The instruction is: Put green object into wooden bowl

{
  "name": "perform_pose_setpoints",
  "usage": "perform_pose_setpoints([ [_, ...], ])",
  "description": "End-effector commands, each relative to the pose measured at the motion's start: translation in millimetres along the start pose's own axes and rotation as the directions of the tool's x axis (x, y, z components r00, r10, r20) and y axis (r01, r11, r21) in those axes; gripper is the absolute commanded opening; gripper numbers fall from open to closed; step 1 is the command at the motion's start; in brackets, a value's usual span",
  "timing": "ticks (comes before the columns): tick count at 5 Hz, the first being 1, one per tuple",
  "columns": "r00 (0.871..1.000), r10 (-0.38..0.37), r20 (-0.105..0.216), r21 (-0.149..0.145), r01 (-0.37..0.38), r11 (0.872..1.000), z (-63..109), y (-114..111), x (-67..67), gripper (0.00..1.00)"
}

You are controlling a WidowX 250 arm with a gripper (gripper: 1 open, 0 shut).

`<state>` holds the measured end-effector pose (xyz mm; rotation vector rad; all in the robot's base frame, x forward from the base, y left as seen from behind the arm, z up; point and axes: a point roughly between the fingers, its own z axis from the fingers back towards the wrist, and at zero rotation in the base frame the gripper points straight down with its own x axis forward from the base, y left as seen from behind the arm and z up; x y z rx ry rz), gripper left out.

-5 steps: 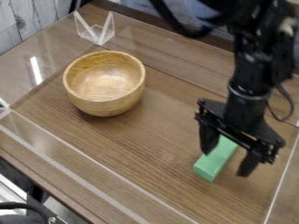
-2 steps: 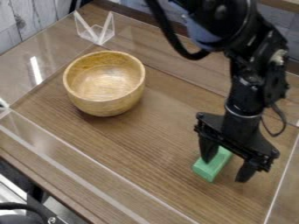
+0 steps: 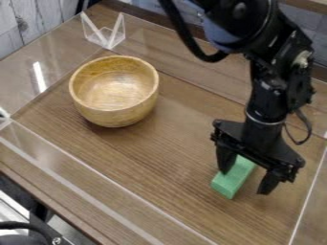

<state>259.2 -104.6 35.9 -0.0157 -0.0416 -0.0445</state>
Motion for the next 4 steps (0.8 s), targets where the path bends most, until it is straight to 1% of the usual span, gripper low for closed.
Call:
perform_pose_setpoints([
  [1,0.997,-0.028,0.071,-0.022,0.030,0.999,15.5,2.2,7.6,1.00],
  [2,0.995,-0.063,0.082,-0.028,0.066,0.997,16.2,5.5,3.0,1.00],
  [4,0.987,-0.123,0.107,-0.024,0.127,0.992,14.7,8.4,7.6,1.00],
])
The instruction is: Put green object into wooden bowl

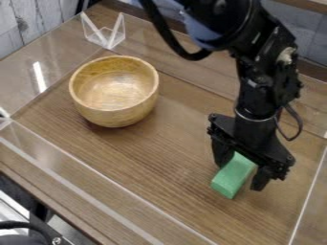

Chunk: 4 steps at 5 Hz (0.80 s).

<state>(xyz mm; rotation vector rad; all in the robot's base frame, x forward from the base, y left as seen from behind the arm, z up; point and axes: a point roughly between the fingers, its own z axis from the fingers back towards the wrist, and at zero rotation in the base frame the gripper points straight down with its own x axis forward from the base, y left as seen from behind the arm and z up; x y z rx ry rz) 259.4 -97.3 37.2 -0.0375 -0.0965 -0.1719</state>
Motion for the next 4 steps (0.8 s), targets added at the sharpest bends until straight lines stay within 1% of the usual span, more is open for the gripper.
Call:
perform_pose_setpoints([
  [1,0.998,0.014,0.059,0.002,-0.014,1.000,11.2,4.7,-1.2,1.00],
  [2,0.998,0.020,0.068,0.013,-0.021,1.000,11.1,5.5,-7.3,1.00],
  [3,0.997,0.014,0.071,0.020,-0.015,1.000,11.0,6.7,-9.2,1.00],
  [4,0.998,0.009,0.070,0.025,-0.011,1.000,6.2,-4.5,-3.4,1.00],
])
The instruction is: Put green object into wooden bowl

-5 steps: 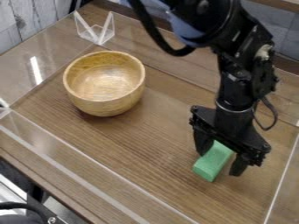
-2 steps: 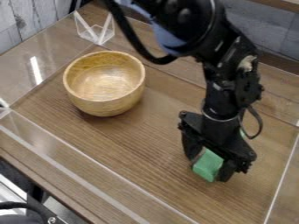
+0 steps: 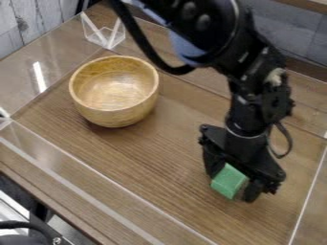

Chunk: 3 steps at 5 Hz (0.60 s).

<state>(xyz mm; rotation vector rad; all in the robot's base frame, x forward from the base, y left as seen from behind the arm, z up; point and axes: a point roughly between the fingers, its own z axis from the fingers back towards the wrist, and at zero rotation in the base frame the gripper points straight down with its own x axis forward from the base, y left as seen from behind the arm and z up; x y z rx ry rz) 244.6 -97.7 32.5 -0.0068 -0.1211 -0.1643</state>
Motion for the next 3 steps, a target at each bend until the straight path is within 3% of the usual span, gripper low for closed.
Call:
perform_pose_setpoints([
  [1,0.999,0.014,0.048,-0.001,-0.014,1.000,5.7,-12.3,18.5,1.00],
  [2,0.999,0.025,0.048,-0.001,-0.025,1.000,1.5,-7.2,16.3,0.00],
  [3,0.997,0.056,0.055,0.000,-0.056,0.998,22.5,-7.4,11.0,0.00],
])
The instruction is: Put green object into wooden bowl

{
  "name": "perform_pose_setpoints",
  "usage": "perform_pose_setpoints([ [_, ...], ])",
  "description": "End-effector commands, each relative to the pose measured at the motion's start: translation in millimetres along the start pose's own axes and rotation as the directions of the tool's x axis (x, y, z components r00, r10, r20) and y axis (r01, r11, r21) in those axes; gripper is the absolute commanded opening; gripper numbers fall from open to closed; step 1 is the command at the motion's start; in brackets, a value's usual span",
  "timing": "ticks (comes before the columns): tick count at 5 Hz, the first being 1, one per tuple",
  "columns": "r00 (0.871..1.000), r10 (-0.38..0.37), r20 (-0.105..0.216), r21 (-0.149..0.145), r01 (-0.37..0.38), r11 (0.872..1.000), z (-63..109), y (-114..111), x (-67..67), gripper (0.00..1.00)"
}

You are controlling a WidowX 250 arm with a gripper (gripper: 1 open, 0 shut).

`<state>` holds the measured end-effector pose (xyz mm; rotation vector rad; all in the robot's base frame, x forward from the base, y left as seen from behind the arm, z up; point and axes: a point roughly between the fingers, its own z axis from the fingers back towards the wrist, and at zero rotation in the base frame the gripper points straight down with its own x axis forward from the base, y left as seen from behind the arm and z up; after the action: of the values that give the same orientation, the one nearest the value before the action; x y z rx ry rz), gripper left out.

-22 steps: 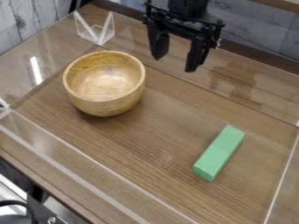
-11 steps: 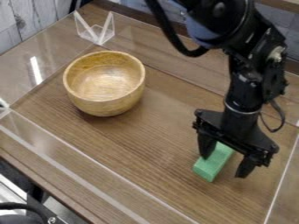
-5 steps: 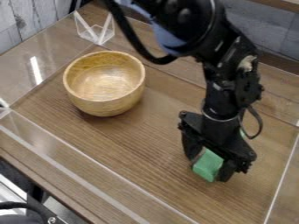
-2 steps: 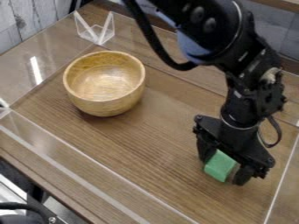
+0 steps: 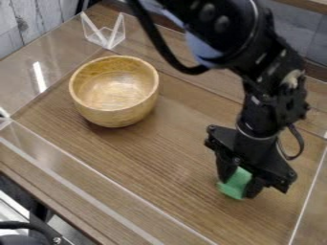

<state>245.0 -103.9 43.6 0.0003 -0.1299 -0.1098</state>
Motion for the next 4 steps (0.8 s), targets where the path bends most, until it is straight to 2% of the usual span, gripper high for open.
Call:
perform_pose_setpoints([
  [1,0.996,0.047,0.073,-0.010,-0.046,0.999,45.7,2.9,6.5,0.00],
  [3,0.983,0.130,0.127,-0.006,-0.131,0.991,105.0,48.4,11.5,0.00],
  [4,0.987,0.116,0.114,0.004,-0.117,0.993,81.7,38.9,5.3,1.00],
])
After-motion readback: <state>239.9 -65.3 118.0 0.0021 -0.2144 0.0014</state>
